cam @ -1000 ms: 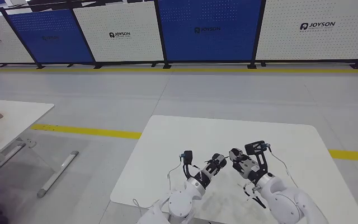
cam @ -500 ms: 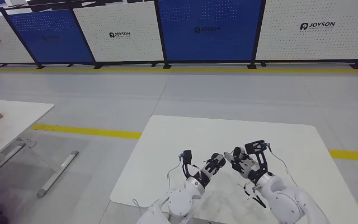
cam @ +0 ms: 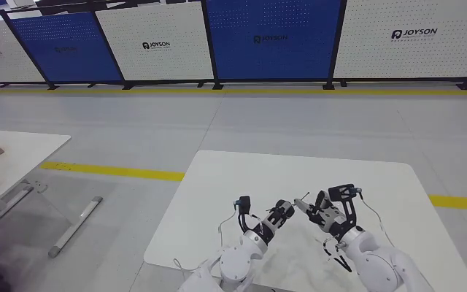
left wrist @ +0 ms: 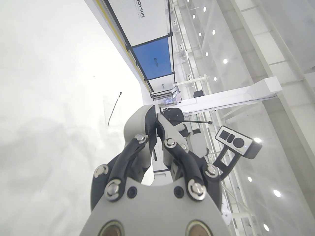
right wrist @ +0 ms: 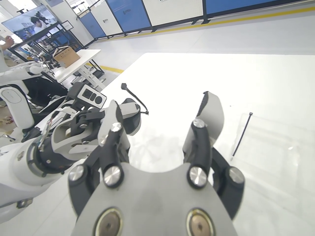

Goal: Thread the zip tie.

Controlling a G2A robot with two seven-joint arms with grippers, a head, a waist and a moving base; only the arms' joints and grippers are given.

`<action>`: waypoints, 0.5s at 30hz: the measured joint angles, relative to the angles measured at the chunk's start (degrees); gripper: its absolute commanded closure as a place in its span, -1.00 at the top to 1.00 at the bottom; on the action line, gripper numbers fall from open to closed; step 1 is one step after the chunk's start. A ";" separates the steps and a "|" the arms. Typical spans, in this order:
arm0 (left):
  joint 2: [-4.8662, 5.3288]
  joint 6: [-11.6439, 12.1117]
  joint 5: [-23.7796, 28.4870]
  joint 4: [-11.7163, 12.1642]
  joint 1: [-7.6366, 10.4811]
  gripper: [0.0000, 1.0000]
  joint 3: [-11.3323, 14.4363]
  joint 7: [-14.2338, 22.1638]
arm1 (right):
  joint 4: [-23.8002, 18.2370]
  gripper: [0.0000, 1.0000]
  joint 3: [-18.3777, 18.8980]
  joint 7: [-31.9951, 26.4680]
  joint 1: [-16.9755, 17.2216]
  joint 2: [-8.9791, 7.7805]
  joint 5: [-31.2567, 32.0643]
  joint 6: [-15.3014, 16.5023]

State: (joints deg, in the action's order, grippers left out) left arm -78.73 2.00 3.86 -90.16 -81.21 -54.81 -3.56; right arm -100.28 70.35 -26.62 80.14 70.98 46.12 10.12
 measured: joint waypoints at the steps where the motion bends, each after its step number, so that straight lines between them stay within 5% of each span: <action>1: -0.01 0.02 -0.03 0.01 -0.01 -1.00 0.02 0.00 | 0.00 -1.00 0.00 0.07 0.01 -0.01 -0.01 0.00; 15: 0.03 0.66 -0.24 -0.08 -0.55 -1.00 -0.16 0.38 | 0.22 -1.00 -0.70 0.47 -0.37 -0.08 0.10 0.03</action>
State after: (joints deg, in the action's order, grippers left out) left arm -78.70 2.66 3.61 -90.24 -81.76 -54.97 -3.18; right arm -100.07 69.65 -26.14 79.77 70.90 46.22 10.15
